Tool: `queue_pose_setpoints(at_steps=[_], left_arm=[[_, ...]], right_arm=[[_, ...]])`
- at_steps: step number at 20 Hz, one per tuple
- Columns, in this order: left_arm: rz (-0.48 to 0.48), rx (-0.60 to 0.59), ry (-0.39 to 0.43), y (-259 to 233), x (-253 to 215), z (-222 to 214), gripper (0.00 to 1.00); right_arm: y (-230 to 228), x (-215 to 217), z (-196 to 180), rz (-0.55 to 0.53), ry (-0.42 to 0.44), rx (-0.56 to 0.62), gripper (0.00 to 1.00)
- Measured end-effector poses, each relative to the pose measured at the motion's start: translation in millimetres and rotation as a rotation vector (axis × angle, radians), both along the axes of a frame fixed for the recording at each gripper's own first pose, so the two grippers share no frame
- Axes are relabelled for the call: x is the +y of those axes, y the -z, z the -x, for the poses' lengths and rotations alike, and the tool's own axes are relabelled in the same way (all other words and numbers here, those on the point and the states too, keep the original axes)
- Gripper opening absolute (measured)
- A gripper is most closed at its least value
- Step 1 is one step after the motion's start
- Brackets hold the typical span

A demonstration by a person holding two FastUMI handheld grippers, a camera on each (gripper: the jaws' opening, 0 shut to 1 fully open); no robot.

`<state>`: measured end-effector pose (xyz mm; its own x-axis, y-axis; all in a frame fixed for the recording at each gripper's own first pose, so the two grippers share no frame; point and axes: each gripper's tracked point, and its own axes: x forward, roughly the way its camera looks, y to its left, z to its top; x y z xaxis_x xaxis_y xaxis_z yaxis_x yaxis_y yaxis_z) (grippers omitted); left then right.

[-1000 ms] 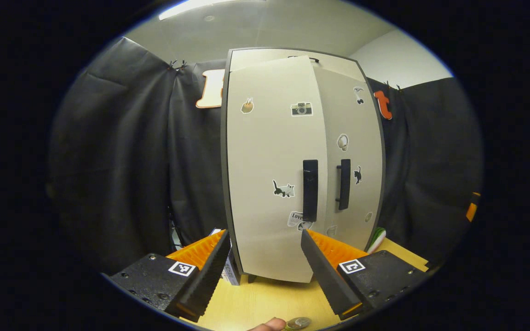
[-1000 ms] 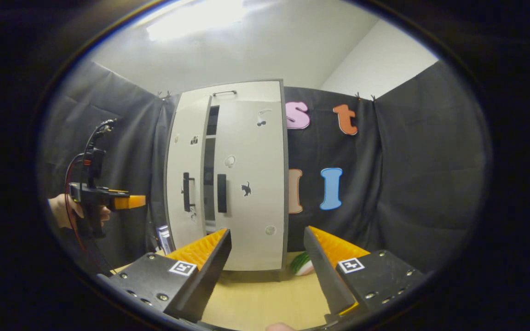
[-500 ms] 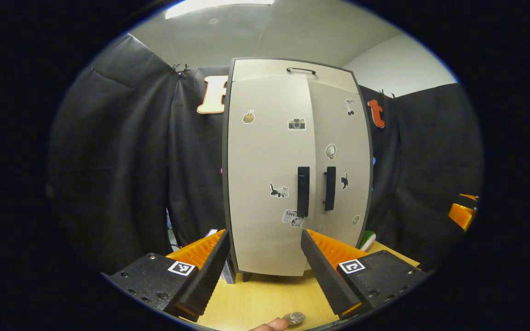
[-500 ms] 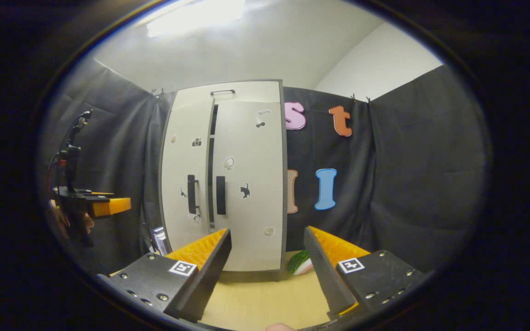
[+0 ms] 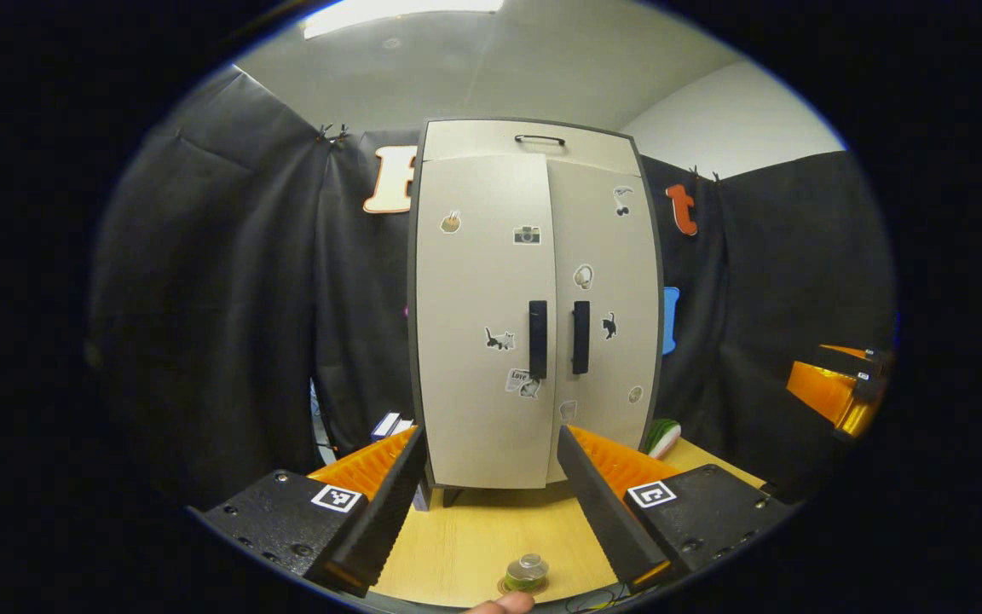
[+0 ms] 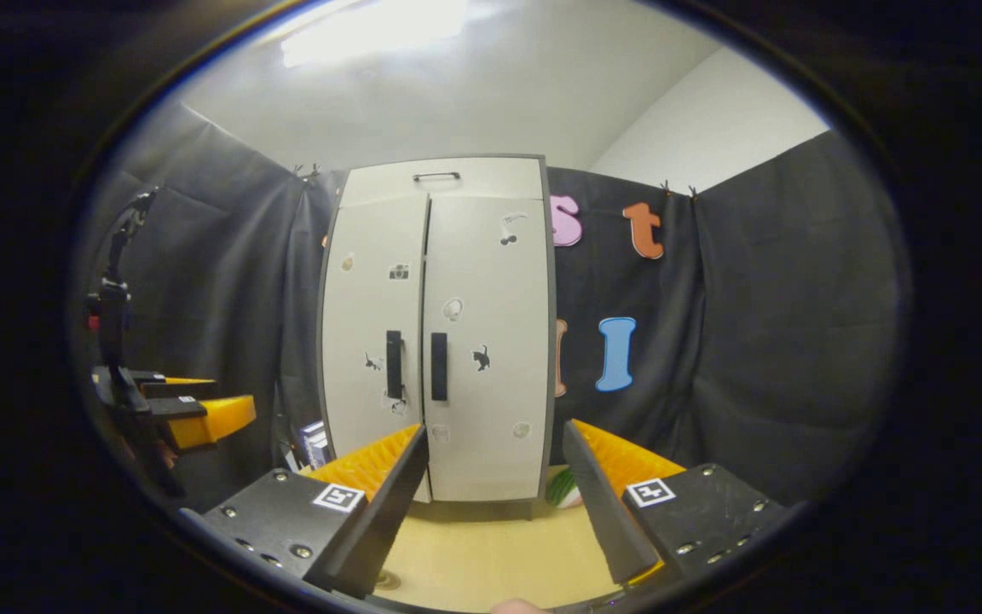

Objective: Grasp the bottle in the cabinet with the left hand and place it on the coaster, then close the right door with the right hand and the left door with the left hand.

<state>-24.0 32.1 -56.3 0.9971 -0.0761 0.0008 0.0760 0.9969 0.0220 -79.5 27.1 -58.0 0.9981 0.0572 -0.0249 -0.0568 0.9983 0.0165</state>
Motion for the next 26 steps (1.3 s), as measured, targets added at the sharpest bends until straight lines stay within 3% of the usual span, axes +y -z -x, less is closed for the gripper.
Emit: queue_pose_setpoints(at_steps=[9, 13, 26], left_arm=[[0.024, -0.054, 0.024, -12.9, 1.6, -8.5, 0.98], [0.041, -0.071, 0.046, -20.4, 0.7, -17.3, 1.0], [0.005, -0.039, 0.11, -5.6, 12.6, -10.7, 1.0]], right_arm=[[4.5, 8.9, 3.8, 0.008, 0.047, 0.029, 0.99], [-0.6, 16.1, 6.3, -0.008, 0.055, 0.01, 0.96], [-8.3, 36.6, 3.6, -0.017, 0.048, -0.018, 0.96]])
